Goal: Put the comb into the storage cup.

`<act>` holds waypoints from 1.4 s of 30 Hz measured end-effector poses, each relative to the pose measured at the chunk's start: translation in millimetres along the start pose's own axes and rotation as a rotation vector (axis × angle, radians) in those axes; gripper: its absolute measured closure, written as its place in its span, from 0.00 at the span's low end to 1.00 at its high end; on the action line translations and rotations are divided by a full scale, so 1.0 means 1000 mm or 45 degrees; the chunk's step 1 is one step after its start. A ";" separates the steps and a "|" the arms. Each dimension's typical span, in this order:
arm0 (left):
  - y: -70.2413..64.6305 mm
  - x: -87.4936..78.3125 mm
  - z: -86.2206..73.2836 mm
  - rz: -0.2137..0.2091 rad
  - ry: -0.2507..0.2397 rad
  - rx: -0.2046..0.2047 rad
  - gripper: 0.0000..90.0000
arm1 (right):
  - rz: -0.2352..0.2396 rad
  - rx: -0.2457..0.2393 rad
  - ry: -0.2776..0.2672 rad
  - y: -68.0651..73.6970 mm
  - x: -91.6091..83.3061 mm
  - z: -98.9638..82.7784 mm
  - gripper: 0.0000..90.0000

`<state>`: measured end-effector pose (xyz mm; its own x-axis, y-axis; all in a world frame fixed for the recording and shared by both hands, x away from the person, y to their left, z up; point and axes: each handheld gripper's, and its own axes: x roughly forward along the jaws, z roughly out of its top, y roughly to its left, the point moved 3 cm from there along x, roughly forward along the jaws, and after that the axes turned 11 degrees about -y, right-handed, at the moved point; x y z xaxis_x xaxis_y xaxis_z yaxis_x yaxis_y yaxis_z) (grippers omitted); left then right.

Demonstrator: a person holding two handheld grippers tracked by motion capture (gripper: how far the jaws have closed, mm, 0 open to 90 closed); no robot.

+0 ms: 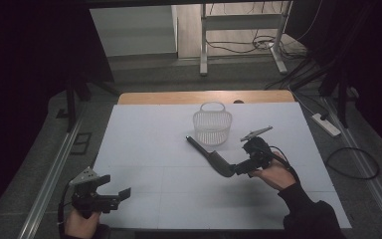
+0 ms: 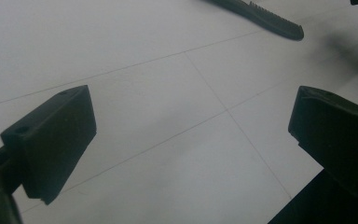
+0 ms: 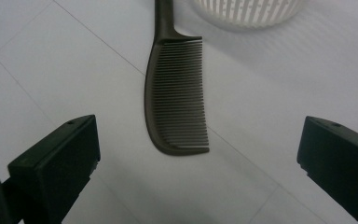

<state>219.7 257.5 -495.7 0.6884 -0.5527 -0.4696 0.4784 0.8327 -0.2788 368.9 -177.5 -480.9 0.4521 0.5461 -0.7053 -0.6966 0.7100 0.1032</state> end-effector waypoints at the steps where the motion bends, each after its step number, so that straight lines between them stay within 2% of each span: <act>1: 0.000 0.000 0.000 0.000 0.000 0.000 0.02 | 0.004 -0.002 0.000 0.000 0.001 0.001 0.00; 13: 0.000 0.000 0.000 -0.005 0.003 -0.004 0.02 | 0.014 -0.041 0.034 0.006 0.019 0.010 0.00; 24: 0.001 0.000 0.000 -0.007 0.005 -0.008 0.01 | 0.038 -0.027 0.044 0.008 0.029 0.019 0.00; 42: 0.002 0.001 0.000 -0.012 0.006 -0.016 0.01 | 0.047 -0.060 0.077 0.015 0.051 0.032 0.00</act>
<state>221.0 258.4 -496.3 0.6812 -0.5606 -0.4709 0.4780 0.8277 -0.2938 399.4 -124.6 -492.4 0.3923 0.5425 -0.7428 -0.7380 0.6677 0.0979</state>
